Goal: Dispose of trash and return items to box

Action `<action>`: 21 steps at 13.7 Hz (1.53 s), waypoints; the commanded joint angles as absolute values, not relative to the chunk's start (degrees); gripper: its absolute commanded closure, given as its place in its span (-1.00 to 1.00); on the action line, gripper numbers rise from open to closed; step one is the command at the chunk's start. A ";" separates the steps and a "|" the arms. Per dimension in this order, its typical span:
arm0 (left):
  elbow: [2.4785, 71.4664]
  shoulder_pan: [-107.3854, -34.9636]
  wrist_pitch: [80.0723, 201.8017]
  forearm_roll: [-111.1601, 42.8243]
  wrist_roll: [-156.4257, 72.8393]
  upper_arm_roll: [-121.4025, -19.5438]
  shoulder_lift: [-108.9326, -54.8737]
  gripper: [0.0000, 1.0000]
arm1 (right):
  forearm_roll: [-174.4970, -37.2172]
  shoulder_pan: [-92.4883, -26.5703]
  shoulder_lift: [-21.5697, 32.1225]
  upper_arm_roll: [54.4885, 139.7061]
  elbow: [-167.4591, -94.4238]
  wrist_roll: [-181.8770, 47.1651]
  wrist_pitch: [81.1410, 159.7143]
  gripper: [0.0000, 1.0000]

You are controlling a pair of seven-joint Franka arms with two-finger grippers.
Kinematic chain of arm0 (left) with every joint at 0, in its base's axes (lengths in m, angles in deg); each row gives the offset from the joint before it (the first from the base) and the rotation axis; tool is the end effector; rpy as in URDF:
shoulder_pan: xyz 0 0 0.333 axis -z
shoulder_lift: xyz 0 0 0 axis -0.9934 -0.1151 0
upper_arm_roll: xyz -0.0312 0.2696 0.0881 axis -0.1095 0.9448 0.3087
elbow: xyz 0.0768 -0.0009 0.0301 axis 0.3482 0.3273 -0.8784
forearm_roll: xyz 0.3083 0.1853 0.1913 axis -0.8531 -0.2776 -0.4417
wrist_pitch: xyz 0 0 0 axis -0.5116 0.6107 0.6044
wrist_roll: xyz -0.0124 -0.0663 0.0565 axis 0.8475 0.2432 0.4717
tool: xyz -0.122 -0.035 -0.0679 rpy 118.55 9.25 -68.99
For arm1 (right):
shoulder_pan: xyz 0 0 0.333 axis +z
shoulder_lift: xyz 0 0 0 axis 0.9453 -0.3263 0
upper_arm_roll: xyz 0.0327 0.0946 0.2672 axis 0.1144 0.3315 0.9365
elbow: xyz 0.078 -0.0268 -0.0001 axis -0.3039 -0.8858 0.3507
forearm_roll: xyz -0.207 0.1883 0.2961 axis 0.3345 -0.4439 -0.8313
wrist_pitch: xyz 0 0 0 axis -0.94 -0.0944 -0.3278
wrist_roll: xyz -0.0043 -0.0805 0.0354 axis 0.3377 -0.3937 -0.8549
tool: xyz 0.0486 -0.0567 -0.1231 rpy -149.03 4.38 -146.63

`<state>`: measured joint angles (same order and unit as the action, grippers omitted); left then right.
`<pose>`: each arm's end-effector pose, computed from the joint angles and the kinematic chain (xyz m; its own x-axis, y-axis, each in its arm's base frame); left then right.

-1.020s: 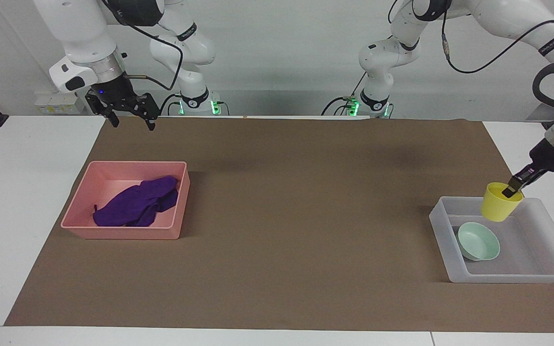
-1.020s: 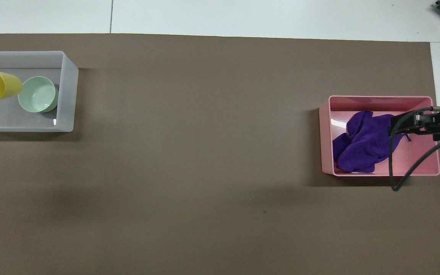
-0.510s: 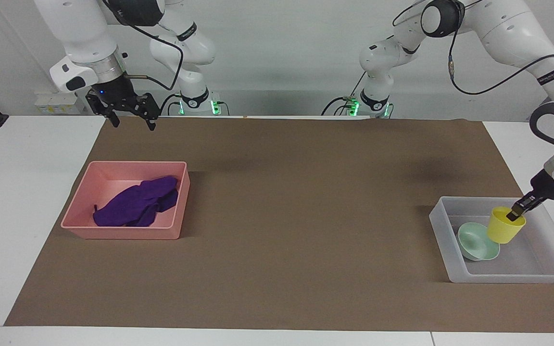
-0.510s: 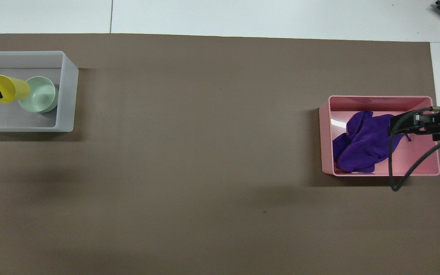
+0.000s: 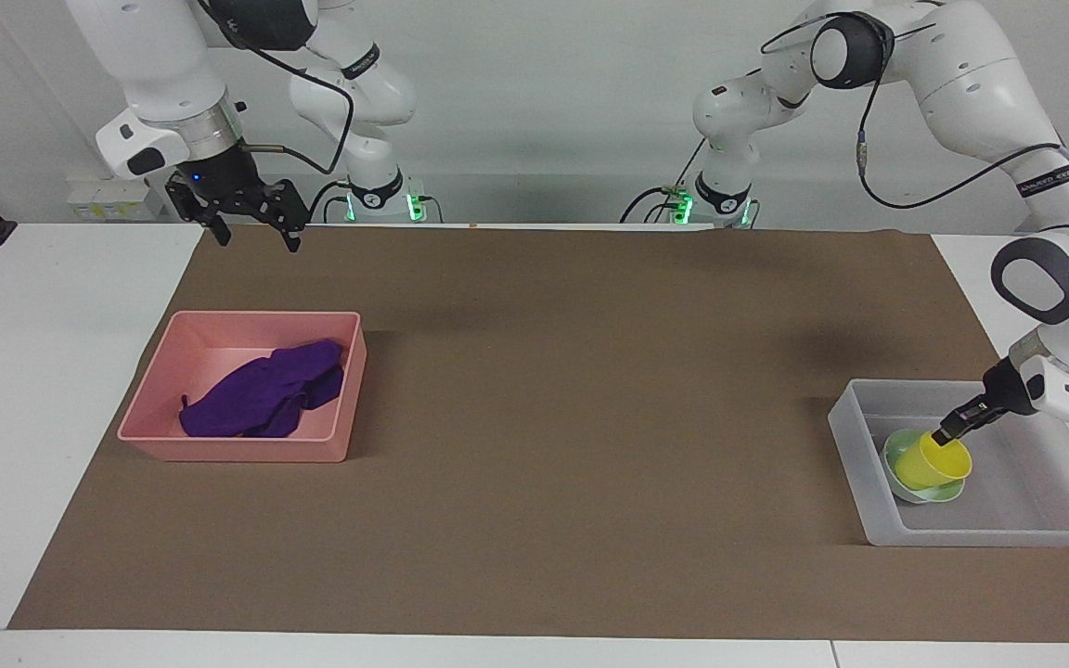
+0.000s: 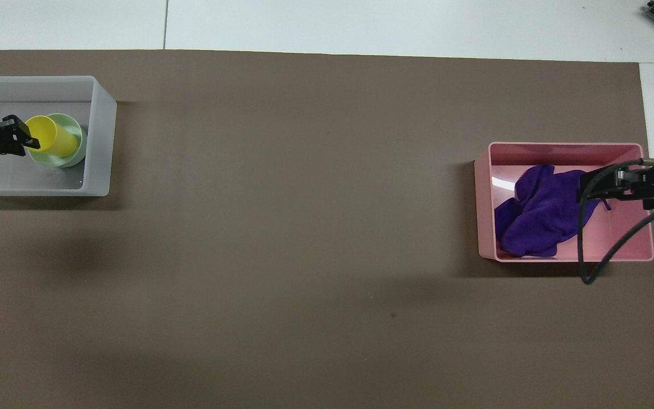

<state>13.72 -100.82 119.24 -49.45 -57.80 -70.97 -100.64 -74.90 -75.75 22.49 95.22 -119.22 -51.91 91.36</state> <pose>0.6820 0.1578 0.3147 0.9492 0.3132 0.0297 0.3026 -0.9348 0.1857 0.5553 0.0048 0.5583 0.9925 -0.1192 -0.0272 -0.1189 -0.9928 0.0131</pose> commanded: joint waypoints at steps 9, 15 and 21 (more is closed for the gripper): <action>13.11 -85.70 96.82 -62.63 -56.11 -71.05 -82.32 -1.00 | -76.23 -76.14 22.11 95.26 -118.42 -53.56 90.37 -1.00; 29.93 -80.77 100.93 -63.00 -55.30 -71.92 -65.24 -1.00 | -76.23 -76.14 22.20 95.17 -118.33 -53.56 90.28 -1.00; 20.85 -81.37 90.80 -60.18 -56.09 -71.84 -69.56 -1.00 | -76.23 -76.49 22.20 95.17 -118.42 -53.73 90.37 -1.00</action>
